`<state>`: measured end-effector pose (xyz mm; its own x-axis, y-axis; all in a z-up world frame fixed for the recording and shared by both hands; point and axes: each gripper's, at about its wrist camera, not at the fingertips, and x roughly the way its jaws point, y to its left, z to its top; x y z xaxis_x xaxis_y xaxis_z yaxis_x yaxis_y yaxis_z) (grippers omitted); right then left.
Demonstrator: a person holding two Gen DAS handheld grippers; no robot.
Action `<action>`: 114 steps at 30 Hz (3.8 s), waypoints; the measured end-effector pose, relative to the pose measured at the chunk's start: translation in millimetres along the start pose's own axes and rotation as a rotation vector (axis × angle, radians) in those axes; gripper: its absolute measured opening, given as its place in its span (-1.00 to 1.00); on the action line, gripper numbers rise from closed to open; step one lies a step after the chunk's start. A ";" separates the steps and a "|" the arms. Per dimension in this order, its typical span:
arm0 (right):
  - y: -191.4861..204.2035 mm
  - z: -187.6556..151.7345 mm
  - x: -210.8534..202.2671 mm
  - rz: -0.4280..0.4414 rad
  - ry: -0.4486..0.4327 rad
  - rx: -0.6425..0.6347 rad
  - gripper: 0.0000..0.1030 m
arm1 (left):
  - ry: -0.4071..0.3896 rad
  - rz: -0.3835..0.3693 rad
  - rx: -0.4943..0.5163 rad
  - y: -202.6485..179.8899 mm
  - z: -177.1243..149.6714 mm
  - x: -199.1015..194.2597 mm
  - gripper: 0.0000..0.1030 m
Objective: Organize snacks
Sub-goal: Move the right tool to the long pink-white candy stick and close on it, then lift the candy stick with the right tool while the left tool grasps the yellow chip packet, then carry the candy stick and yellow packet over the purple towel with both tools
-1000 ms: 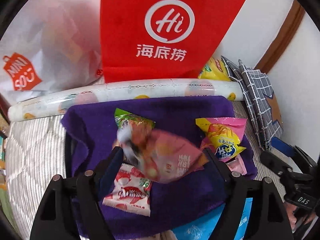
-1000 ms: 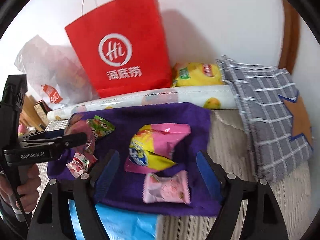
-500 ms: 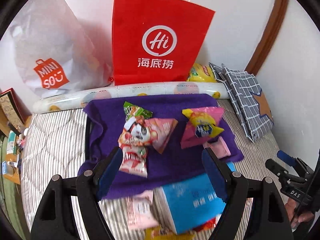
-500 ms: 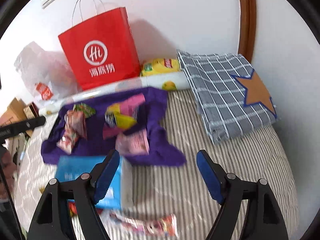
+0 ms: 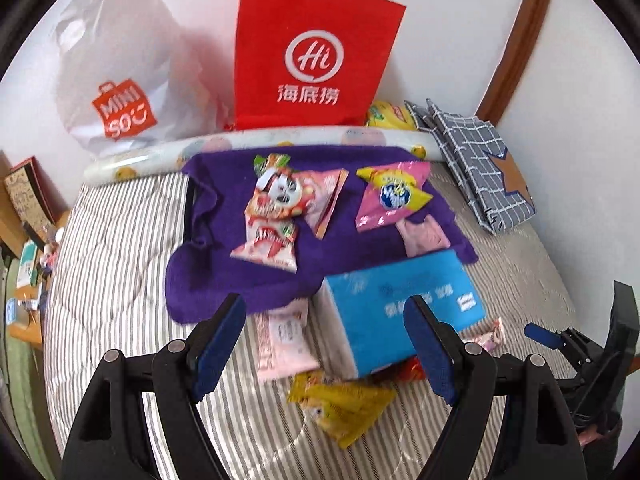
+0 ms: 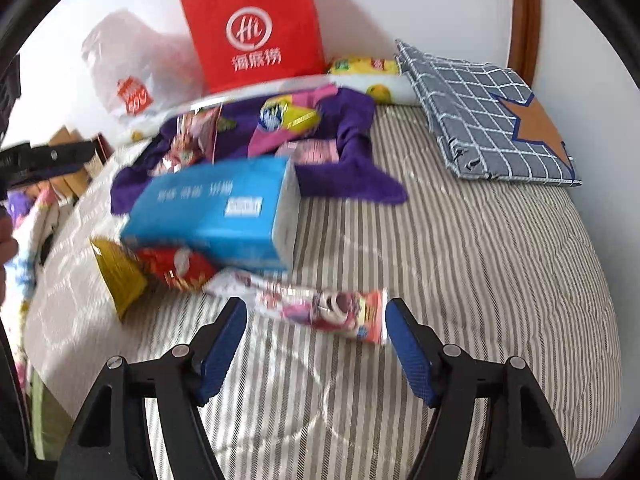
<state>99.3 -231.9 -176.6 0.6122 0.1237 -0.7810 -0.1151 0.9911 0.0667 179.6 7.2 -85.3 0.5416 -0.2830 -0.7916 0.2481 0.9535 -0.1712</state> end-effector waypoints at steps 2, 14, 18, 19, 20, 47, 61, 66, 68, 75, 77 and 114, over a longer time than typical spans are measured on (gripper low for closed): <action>2.6 -3.6 5.5 -0.013 0.005 -0.010 0.37 | 0.011 -0.002 -0.008 2.1 -4.8 2.1 0.57; 17.6 -8.3 35.1 -0.066 -0.006 -0.178 0.44 | 0.050 -0.002 -0.016 13.2 -13.2 14.0 0.57; 17.9 -2.4 45.8 -0.069 -0.010 -0.201 0.44 | 0.058 0.001 -0.011 12.9 -13.6 18.1 0.57; 16.5 -0.4 50.5 -0.070 -0.006 -0.200 0.44 | 0.057 0.003 -0.011 13.3 -13.6 18.1 0.57; 15.3 1.0 52.8 -0.065 -0.004 -0.194 0.44 | 0.057 0.004 -0.013 14.0 -13.7 18.0 0.57; 14.4 -23.7 22.1 0.088 0.062 0.110 -0.56 | 0.063 0.015 -0.097 36.3 -49.3 -8.1 0.57; 5.2 -30.6 9.6 -0.062 0.012 0.068 -0.59 | 0.157 -0.123 -0.134 13.3 -71.6 30.3 0.57; -4.4 -37.4 4.5 -0.065 0.011 0.090 -0.59 | 0.195 -0.110 -0.106 -2.6 -75.0 49.2 0.54; -5.8 -38.3 2.2 -0.060 0.009 0.096 -0.59 | 0.213 -0.106 -0.106 -5.6 -76.3 55.7 0.42; -2.4 -36.3 -2.2 -0.033 0.006 0.065 -0.56 | 0.239 -0.088 -0.058 -17.2 -80.2 58.7 -0.09; 0.0 -35.1 -0.8 -0.034 0.006 0.053 -0.52 | 0.237 -0.082 -0.055 -16.1 -80.5 53.8 -0.09; 30.0 28.7 -81.7 -0.069 -0.141 0.049 -0.56 | 0.032 -0.094 -0.071 -6.7 -44.7 -46.5 -0.09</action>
<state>68.3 -210.9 -93.0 0.7214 0.0574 -0.6901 -0.0331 0.9983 0.0484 116.9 18.6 -73.5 0.4924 -0.3688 -0.7883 0.2380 0.9283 -0.2856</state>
